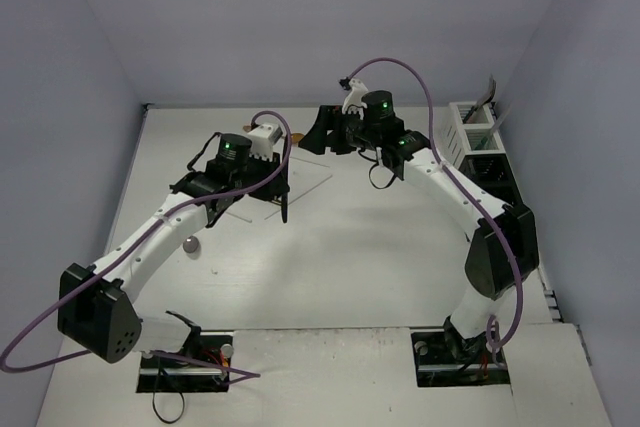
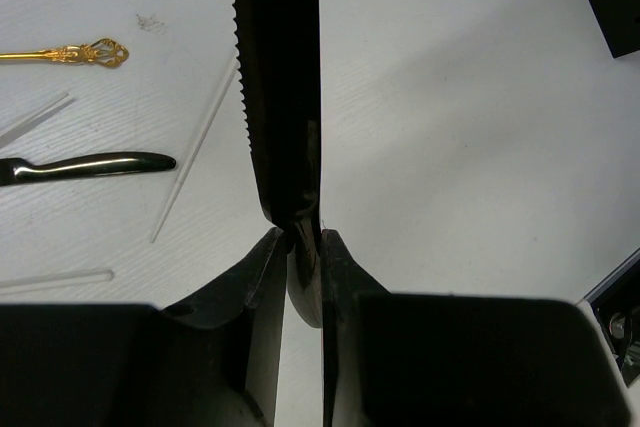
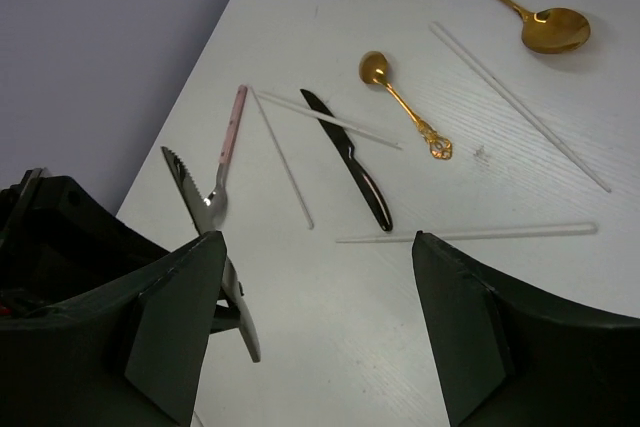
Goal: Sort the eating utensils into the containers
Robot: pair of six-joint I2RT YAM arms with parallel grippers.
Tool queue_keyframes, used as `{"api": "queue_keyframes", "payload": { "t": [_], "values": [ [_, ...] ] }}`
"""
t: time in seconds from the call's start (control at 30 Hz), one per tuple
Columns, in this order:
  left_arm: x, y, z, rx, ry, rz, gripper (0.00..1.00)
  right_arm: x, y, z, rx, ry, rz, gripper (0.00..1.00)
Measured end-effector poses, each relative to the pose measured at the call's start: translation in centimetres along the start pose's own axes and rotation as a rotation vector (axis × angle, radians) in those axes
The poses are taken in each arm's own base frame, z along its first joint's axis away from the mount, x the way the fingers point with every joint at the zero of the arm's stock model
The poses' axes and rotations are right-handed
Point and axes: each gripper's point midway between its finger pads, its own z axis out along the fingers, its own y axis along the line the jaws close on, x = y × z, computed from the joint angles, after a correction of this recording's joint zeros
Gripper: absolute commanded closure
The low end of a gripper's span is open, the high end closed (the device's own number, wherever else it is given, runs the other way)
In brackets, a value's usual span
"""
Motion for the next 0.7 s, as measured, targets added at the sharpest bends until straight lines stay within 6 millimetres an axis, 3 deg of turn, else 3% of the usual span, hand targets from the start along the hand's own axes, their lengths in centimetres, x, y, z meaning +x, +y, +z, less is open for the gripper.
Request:
{"api": "queue_keyframes", "payload": {
  "t": [0.7],
  "values": [
    [0.5,-0.2,1.2,0.009,0.023,-0.025,1.00,0.7,2.7,1.2,-0.091,0.038,-0.044,0.41]
  ]
}}
